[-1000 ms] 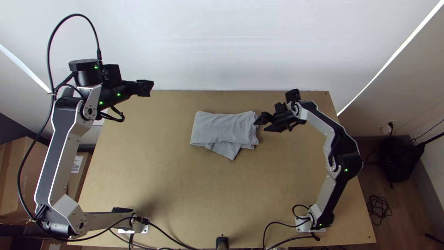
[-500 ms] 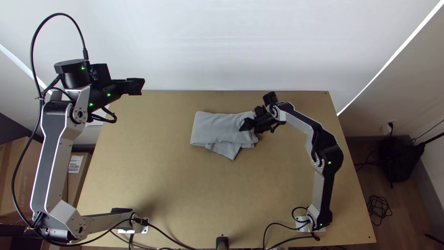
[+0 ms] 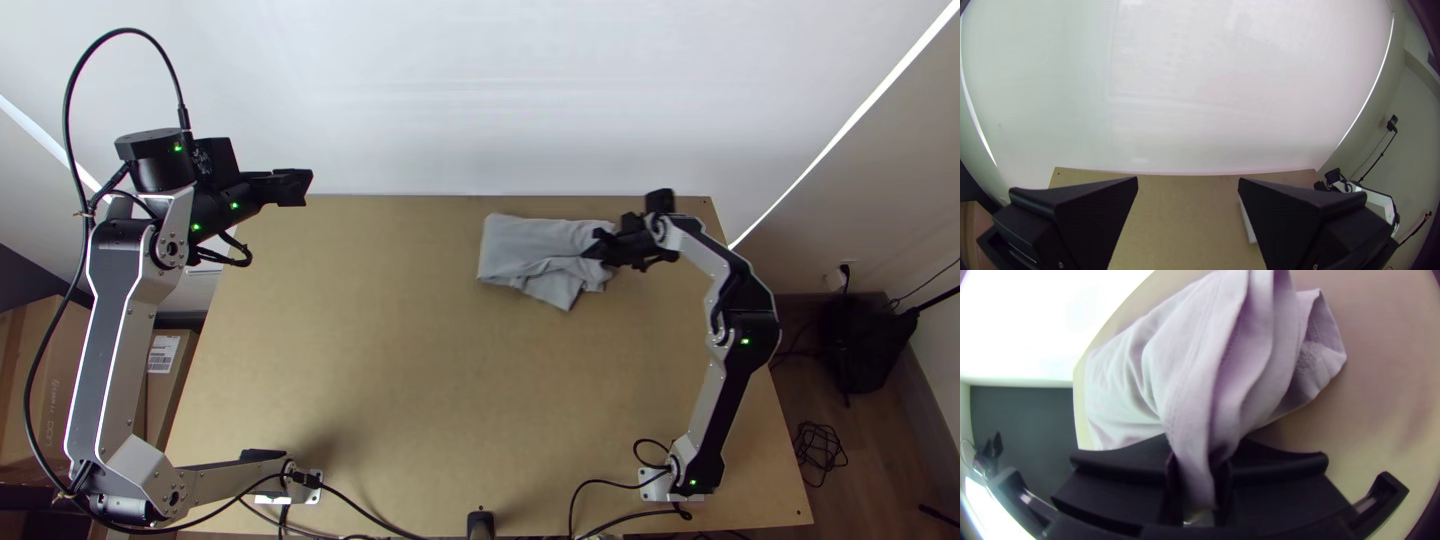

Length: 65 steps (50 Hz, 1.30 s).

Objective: Fold the t-shirt

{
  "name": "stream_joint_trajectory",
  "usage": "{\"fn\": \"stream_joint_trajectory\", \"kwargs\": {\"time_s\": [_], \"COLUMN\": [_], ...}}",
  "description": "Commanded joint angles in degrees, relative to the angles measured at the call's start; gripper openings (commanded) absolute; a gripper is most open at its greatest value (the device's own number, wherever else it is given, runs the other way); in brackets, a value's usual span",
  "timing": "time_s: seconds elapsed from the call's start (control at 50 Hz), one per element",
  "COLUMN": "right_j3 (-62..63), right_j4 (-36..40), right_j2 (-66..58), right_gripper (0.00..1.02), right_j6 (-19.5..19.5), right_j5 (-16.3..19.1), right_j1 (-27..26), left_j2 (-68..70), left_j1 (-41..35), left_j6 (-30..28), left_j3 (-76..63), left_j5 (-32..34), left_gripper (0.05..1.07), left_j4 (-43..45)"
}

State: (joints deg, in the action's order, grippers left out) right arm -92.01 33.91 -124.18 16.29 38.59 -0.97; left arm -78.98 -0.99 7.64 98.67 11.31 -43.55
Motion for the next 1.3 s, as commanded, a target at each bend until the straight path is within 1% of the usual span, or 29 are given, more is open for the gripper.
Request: {"fn": "stream_joint_trajectory", "kwargs": {"time_s": [0.0, 0.18, 0.28, 0.36, 0.38, 0.4, 0.42, 0.44, 0.46, 0.48, 0.5, 0.52, 0.58, 0.64, 0.66, 0.7, 0.76, 0.84, 0.96, 1.28], "right_j3": [-1.3, -1.9, -2.5, -2.5, -2.4, -2.4, -2.2, -2.1, -2.1, -1.9, -1.9, -1.6, -1.2, -1.2, -1.2, -1.3, -1.7, -2.5, -4.5, -9.2], "right_j4": [-1.0, -2.9, -2.9, -2.9, -2.9, -2.8, -2.4, -2.0, -1.6, -1.5, -1.5, -1.4, -1.4, -1.5, -1.7, -2.0, -2.4, -2.9, -2.8, 0.5], "right_j2": [0.9, 1.5, 1.5, 1.6, 1.7, 2.0, 2.5, 3.2, 3.9, 4.8, 5.7, 6.9, 10.0, 12.5, 13.3, 14.8, 16.4, 17.6, 16.2, 6.0], "right_gripper": [0.02, 0.02, 0.02, 0.02, 0.04, 0.11, 0.24, 0.41, 0.57, 0.76, 0.86, 0.9, 0.91, 0.95, 0.95, 0.96, 0.96, 0.96, 0.96, 0.96], "right_j6": [1.3, 3.7, 4.3, 4.4, 4.4, 4.4, 4.4, 4.2, 4.0, 4.0, 4.0, 3.9, 2.3, 0.7, 0.1, -0.6, -1.9, -2.3, -2.0, 0.3], "right_j5": [-1.1, -3.6, -4.1, -5.2, -5.8, -6.1, -6.1, -6.1, -6.1, -6.2, -6.5, -7.1, -10.0, -14.8, -15.8, -17.8, -19.5, -19.8, -19.8, -19.8], "right_j1": [-6.0, -15.7, -20.6, -23.7, -24.6, -25.1, -25.7, -26.4, -26.6, -27.1, -27.4, -27.5, -27.9, -28.0, -28.0, -28.0, -27.9, -27.1, -25.9, -23.4], "left_j2": [1.5, 1.5, 1.5, 1.7, 1.8, 1.9, 2.0, 2.1, 2.2, 2.3, 2.4, 2.6, 3.0, 3.6, 3.7, 4.1, 4.8, 5.8, 7.6, 13.5], "left_j1": [0.3, -0.5, -0.9, -1.1, -1.3, -1.4, -1.5, -1.6, -1.6, -1.6, -1.7, -1.8, -2.0, -2.2, -2.3, -2.3, -2.3, -2.3, -2.1, 1.2], "left_j6": [-0.8, -0.5, -0.4, -0.3, -0.3, -0.3, -0.3, -0.2, -0.2, -0.1, -0.1, -0.1, 0.2, 0.4, 0.4, 0.4, 0.6, 0.6, 0.6, 0.8], "left_j3": [-0.9, -0.8, -0.6, -0.5, -0.5, -0.6, -0.7, -0.8, -0.9, -1.0, -1.2, -1.5, -2.1, -2.7, -3.0, -3.4, -4.1, -5.1, -6.9, -9.9], "left_j5": [-0.1, -0.1, -0.1, -0.1, -0.1, -0.1, -0.1, -0.1, -0.1, -0.1, -0.1, -0.1, -0.1, -0.1, -0.1, -0.1, -0.1, -0.1, -0.1, -0.1], "left_gripper": [1.02, 1.02, 1.02, 1.02, 1.02, 1.02, 1.03, 1.02, 1.02, 1.02, 1.03, 1.02, 1.02, 1.02, 1.02, 1.02, 1.02, 1.02, 1.03, 1.02], "left_j4": [0.6, 0.6, 0.7, 0.7, 0.7, 0.7, 0.7, 0.7, 0.7, 0.7, 0.7, 0.7, 0.7, 0.7, 0.7, 0.8, 0.9, 1.0, 2.1, 2.2]}}
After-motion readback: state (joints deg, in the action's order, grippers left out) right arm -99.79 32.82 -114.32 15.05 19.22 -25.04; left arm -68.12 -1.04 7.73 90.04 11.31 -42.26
